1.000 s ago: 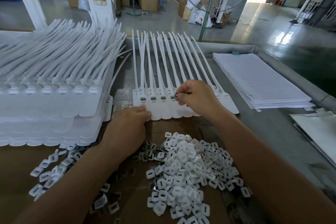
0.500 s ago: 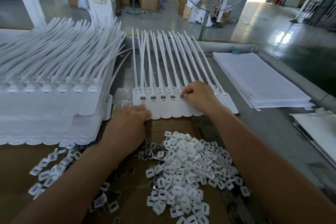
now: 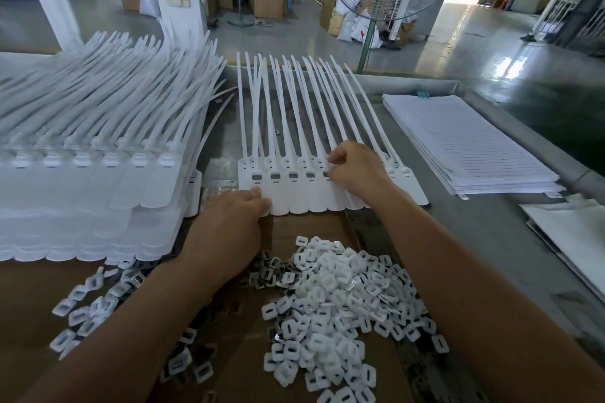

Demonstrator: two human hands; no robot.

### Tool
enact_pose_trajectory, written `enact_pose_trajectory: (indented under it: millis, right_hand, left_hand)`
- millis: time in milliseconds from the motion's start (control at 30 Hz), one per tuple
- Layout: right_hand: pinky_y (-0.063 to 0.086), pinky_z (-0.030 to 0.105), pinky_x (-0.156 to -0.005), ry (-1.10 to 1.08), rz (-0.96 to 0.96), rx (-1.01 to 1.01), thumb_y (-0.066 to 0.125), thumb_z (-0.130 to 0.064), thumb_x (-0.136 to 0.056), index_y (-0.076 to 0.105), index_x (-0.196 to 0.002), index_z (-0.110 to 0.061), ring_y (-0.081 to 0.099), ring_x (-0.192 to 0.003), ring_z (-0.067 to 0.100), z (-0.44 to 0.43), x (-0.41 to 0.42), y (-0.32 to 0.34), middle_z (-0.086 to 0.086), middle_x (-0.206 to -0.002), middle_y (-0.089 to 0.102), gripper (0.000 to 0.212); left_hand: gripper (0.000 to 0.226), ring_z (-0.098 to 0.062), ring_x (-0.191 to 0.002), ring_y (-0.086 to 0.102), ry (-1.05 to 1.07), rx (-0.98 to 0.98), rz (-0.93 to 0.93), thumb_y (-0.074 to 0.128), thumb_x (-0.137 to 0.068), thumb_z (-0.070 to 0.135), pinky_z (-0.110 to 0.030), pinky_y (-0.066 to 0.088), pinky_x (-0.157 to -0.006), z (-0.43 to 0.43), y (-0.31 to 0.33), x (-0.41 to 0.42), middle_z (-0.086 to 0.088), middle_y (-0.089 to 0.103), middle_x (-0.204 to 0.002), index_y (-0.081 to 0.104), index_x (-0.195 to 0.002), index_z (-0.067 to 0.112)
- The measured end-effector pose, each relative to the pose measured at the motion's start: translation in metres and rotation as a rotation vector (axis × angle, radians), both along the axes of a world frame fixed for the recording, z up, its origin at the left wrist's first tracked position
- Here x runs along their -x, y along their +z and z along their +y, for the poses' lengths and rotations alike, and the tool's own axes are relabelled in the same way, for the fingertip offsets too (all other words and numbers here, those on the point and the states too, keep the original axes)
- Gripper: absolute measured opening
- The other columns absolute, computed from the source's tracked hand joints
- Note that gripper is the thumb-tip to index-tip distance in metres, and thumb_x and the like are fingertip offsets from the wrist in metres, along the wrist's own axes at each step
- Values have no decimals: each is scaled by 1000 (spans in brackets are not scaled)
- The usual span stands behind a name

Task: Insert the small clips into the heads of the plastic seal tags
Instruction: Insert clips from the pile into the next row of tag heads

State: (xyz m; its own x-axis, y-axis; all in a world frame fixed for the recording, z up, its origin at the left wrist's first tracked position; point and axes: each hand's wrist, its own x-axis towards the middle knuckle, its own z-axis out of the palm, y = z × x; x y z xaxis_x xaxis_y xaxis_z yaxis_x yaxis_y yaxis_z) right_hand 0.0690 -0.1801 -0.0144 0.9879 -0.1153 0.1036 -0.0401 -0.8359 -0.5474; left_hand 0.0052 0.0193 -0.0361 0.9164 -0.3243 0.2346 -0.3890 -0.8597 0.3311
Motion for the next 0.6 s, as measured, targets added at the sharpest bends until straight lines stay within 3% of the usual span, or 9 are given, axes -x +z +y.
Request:
enact_pose_trajectory:
  millis: [200, 300, 400, 467, 533, 600]
  right_hand:
    - [37, 23, -80, 38, 43, -22, 58, -12, -88, 59, -107, -14, 48, -94, 9, -2, 4, 3, 0, -115, 60, 19]
    - [37, 21, -77, 106, 4, -40, 57, -18, -90, 59, -107, -17, 48, -90, 6, 5, 18, 15, -8, -102, 55, 18]
    - [36, 9, -66, 274, -10, -81, 60, -22, -88, 60, -89, -27, 52, -79, -3, 20, 43, 32, -21, -84, 53, 5]
    - [43, 9, -66, 398, 47, -68, 62, -22, -86, 63, -81, -29, 55, -76, -6, 30, 59, 40, -20, -79, 58, 8]
    - [46, 10, -70, 498, 105, 1, 63, -21, -85, 69, -87, -22, 57, -74, -5, 39, 71, 43, -17, -82, 64, 6]
    - [42, 2, -64, 599, 146, 85, 62, -18, -86, 72, -95, -16, 54, -63, -9, 48, 78, 41, -15, -79, 64, 13]
  left_hand:
    - [45, -20, -129, 39, -2, 10, -11, 44, -85, -2, -30, 27, -107, 0, 1, 0, -4, 42, -141, 55, -125, 16]
    - [45, -19, -127, 41, -7, 17, -25, 43, -85, -2, -27, 27, -105, 0, 1, 1, -4, 45, -139, 56, -124, 16]
    - [46, -18, -128, 40, -3, 16, -27, 42, -85, -1, -25, 26, -105, 0, 1, 1, -2, 44, -140, 55, -125, 18]
    - [46, -18, -129, 38, 1, 10, -23, 41, -86, 1, -26, 26, -106, 0, 1, 1, -1, 42, -142, 54, -127, 20]
    - [46, -18, -129, 38, -3, 8, -22, 43, -87, 2, -28, 28, -105, 1, 1, 1, -1, 42, -142, 54, -126, 23]
    - [43, -17, -127, 39, -19, 8, -15, 48, -87, 4, -28, 30, -104, 2, 2, 2, 0, 44, -140, 56, -123, 25]
